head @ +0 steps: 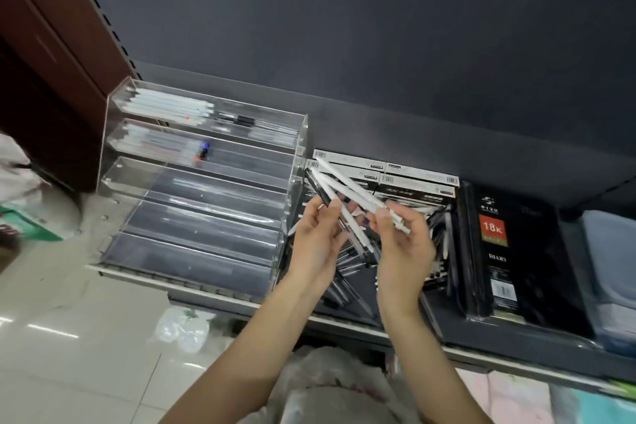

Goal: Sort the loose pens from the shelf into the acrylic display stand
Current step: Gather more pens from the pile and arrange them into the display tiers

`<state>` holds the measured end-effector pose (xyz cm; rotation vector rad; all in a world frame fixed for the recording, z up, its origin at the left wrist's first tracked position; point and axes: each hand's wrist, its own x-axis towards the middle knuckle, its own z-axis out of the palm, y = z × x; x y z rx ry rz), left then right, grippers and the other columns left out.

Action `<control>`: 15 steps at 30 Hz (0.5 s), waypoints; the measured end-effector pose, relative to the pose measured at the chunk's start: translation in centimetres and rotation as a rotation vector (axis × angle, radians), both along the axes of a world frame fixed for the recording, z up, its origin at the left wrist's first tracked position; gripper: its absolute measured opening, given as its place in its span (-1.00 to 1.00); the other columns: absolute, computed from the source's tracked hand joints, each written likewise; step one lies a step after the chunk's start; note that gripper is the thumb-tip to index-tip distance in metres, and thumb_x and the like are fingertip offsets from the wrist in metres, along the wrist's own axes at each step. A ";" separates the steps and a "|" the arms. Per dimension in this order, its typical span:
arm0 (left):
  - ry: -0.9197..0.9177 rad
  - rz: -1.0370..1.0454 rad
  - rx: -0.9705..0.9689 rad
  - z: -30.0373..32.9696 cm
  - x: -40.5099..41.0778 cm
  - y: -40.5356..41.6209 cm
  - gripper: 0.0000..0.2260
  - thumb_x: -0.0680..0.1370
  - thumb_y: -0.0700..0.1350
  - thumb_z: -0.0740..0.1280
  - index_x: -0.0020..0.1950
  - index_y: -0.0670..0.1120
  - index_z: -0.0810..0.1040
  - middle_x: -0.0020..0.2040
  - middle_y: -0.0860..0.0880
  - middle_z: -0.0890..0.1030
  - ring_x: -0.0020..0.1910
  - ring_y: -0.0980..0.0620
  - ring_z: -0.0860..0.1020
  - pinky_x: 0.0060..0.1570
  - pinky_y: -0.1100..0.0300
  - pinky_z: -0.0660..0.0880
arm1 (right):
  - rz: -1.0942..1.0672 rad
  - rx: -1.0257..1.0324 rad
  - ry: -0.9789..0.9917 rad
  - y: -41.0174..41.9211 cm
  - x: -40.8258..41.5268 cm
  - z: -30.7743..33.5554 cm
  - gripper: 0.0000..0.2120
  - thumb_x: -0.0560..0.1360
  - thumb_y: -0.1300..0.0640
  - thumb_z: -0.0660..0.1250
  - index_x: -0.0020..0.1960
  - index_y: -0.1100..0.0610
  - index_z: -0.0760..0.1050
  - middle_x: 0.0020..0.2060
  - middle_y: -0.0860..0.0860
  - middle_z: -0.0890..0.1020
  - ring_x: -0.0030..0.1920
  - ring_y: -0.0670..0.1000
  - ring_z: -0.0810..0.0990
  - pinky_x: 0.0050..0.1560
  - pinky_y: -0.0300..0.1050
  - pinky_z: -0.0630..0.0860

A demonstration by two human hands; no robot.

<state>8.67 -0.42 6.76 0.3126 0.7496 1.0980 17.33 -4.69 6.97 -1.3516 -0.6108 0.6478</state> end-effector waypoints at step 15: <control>0.323 0.034 0.083 -1.0 1.1 -3.0 -0.77 0.59 -0.28 0.25 0.25 -0.18 0.43 -0.21 0.06 0.61 -0.15 0.12 0.55 -0.09 0.32 0.52 | 0.072 -0.224 -0.150 -1.4 -1.8 -3.8 -0.88 0.61 0.10 0.16 -0.02 -0.12 0.39 -0.38 -0.06 0.49 -0.40 -0.01 0.43 -0.34 0.01 0.42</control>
